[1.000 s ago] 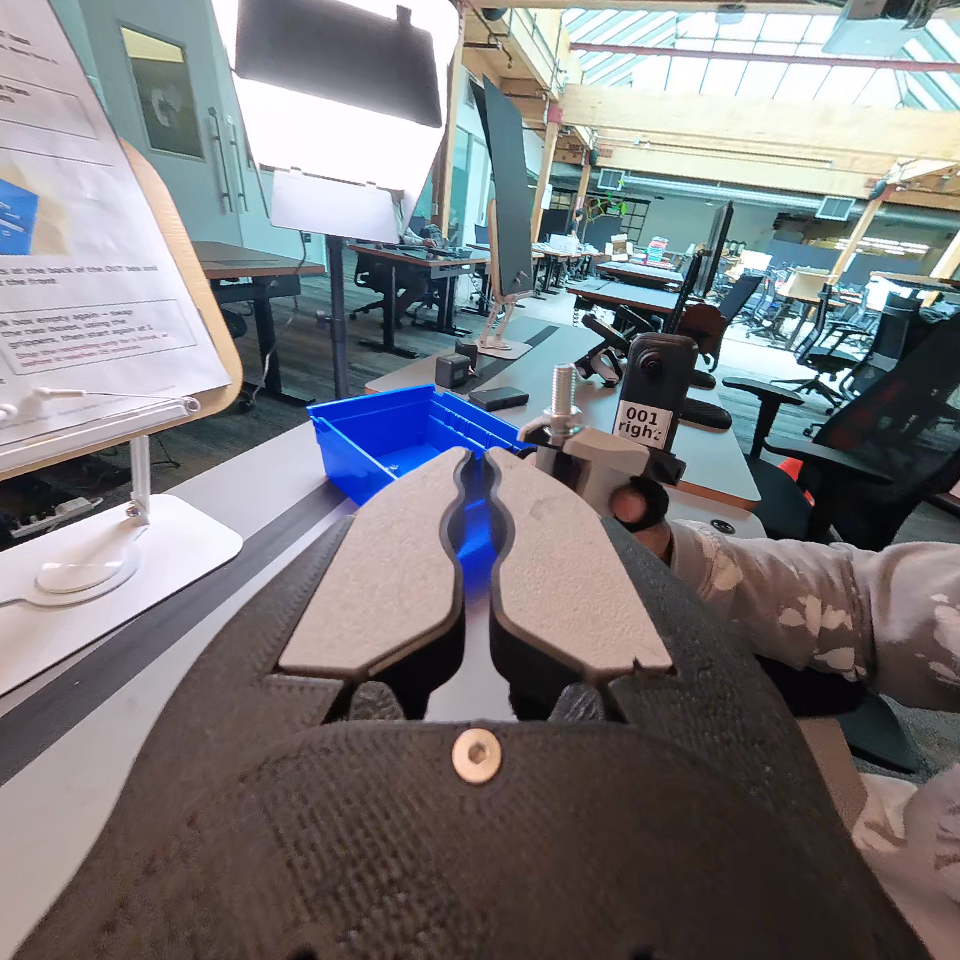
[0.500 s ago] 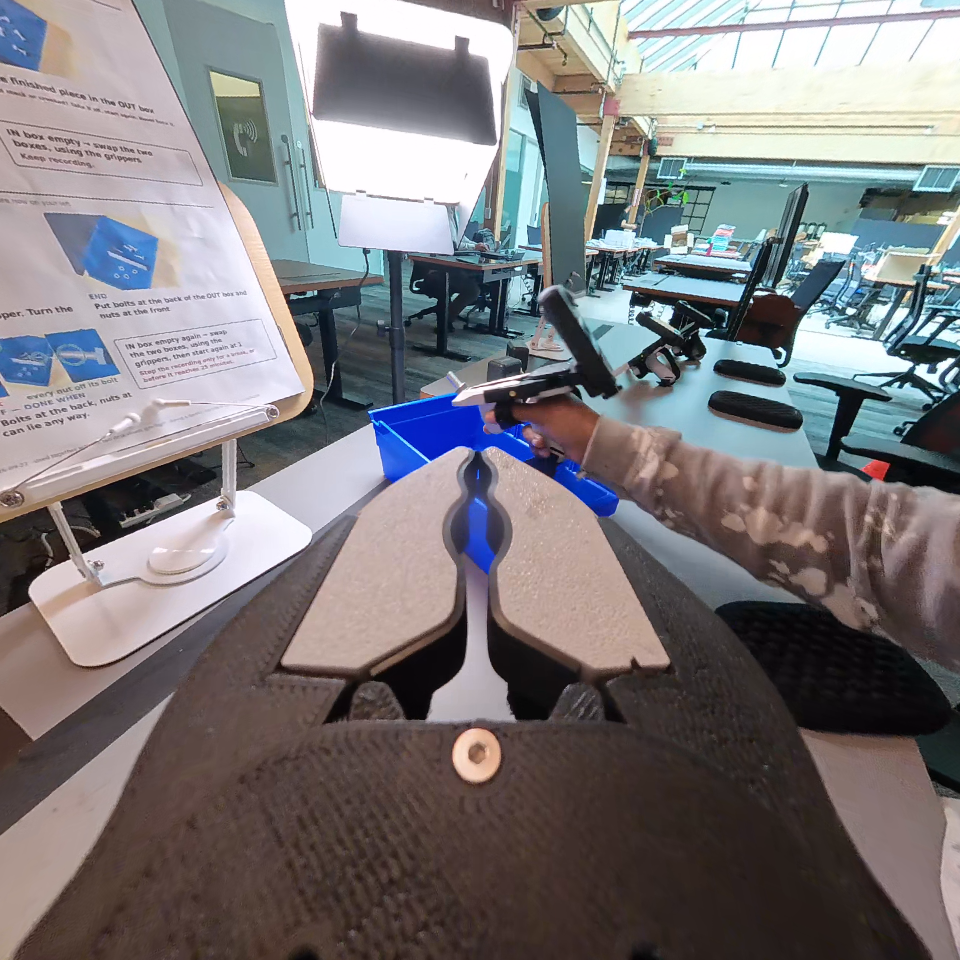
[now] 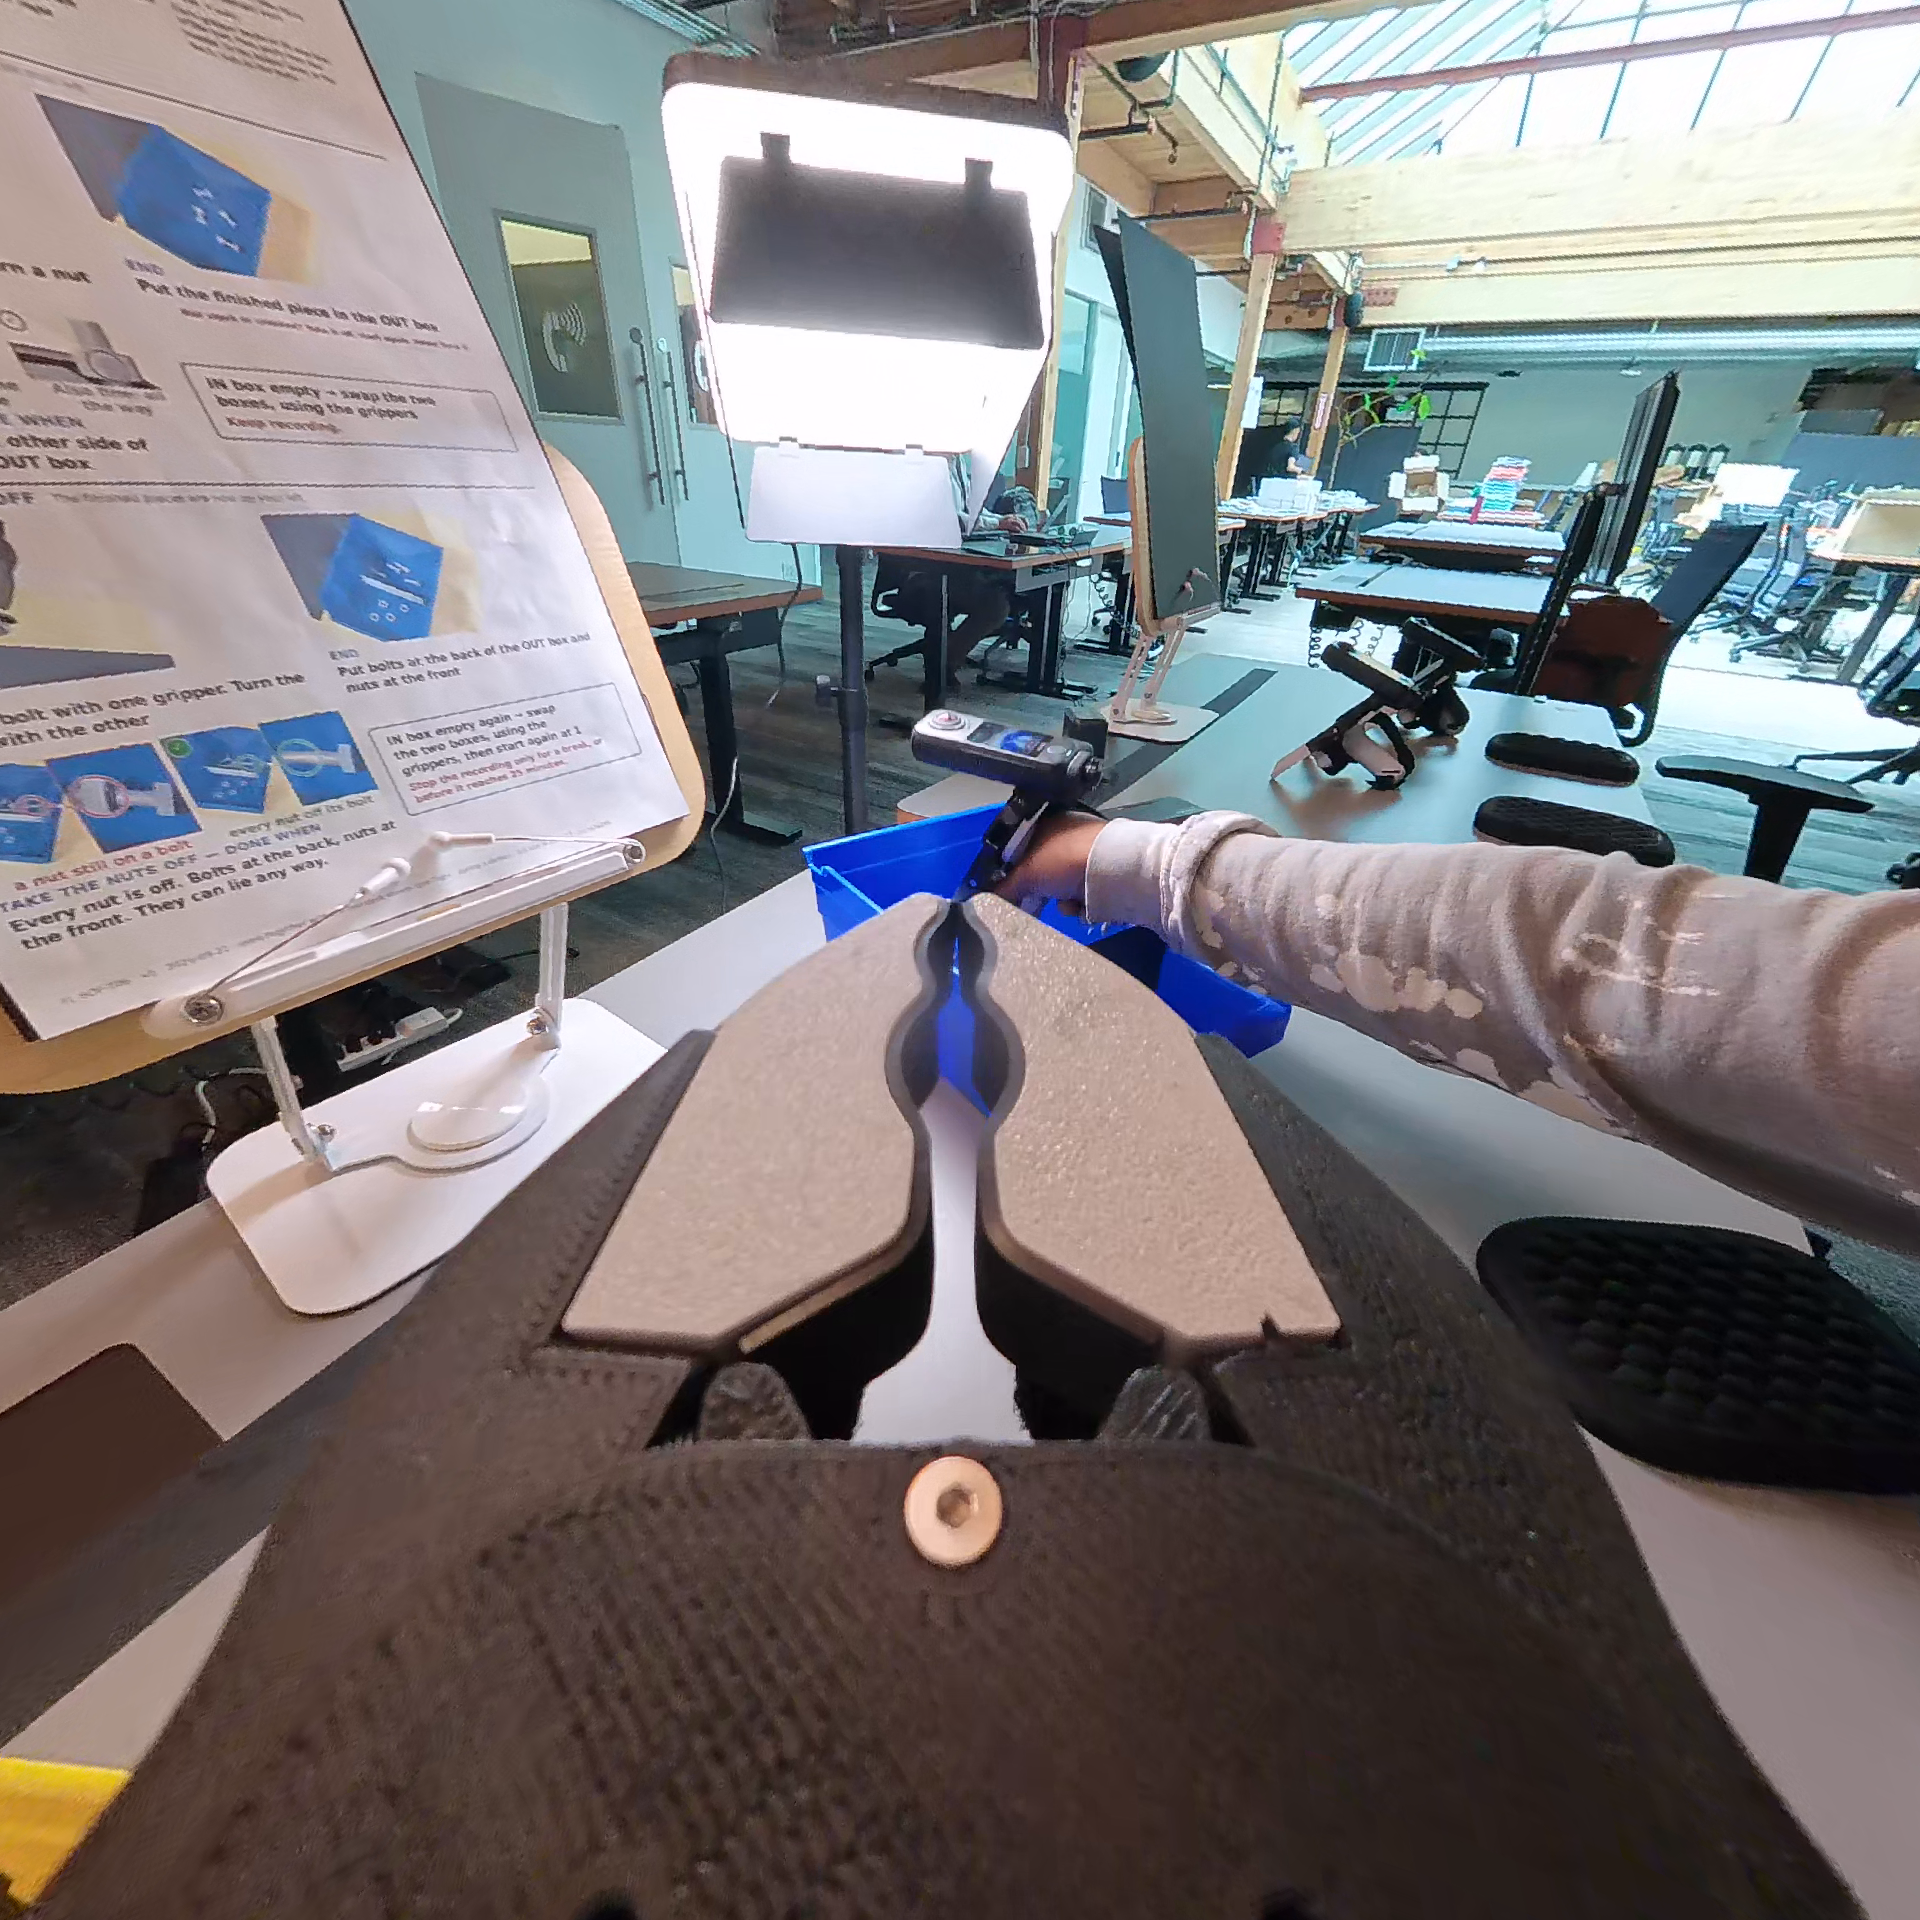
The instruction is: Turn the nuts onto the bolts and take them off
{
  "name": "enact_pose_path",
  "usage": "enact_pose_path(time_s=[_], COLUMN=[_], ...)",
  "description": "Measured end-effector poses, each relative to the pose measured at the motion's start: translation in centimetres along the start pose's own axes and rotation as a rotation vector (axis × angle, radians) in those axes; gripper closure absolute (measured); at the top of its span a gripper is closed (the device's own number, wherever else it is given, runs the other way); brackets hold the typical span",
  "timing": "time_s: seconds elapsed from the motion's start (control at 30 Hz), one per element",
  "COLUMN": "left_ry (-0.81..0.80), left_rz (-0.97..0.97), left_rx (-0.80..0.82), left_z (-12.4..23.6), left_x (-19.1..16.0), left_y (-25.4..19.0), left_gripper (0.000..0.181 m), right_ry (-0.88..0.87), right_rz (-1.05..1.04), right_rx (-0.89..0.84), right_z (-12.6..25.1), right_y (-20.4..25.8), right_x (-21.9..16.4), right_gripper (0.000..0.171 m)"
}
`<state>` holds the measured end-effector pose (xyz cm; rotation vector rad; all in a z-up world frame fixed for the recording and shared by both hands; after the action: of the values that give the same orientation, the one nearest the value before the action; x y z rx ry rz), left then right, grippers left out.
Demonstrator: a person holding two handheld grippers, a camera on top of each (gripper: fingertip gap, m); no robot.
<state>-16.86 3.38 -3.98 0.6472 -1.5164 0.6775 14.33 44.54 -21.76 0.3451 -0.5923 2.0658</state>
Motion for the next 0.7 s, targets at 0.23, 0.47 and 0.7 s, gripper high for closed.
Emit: enact_pose_path(time_s=[0.23,0.47,0.7], left_ry=[-0.013,0.007,0.007], left_rz=[0.019,0.017,0.038], left_rx=[0.001,0.018,0.081], left_z=[0.4,0.4,1.5], left_x=[0.0,-0.3,-0.5], left_y=[0.8,1.1,2.6], left_gripper=[0.181,0.181,0.181], right_ry=[0.12,-0.057,-0.604], right_rz=[0.034,0.125,0.197], right_rx=[0.011,0.039,0.253], right_z=[-1.7,3.9,17.8], right_y=[0.3,0.3,4.4], right_x=[-0.5,0.3,-5.1], right_gripper=[0.153,0.138,0.137])
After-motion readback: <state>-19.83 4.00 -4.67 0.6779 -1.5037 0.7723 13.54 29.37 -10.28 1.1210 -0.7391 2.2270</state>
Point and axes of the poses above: each gripper's, where its closed fingertips meet, z back along the fingers, x out of its top, y = z × x across the jaws, the point moved 9 cm from there along z, back along the fingers, and after that the axes turned 9 degrees about -x, right-handed, at the moved point
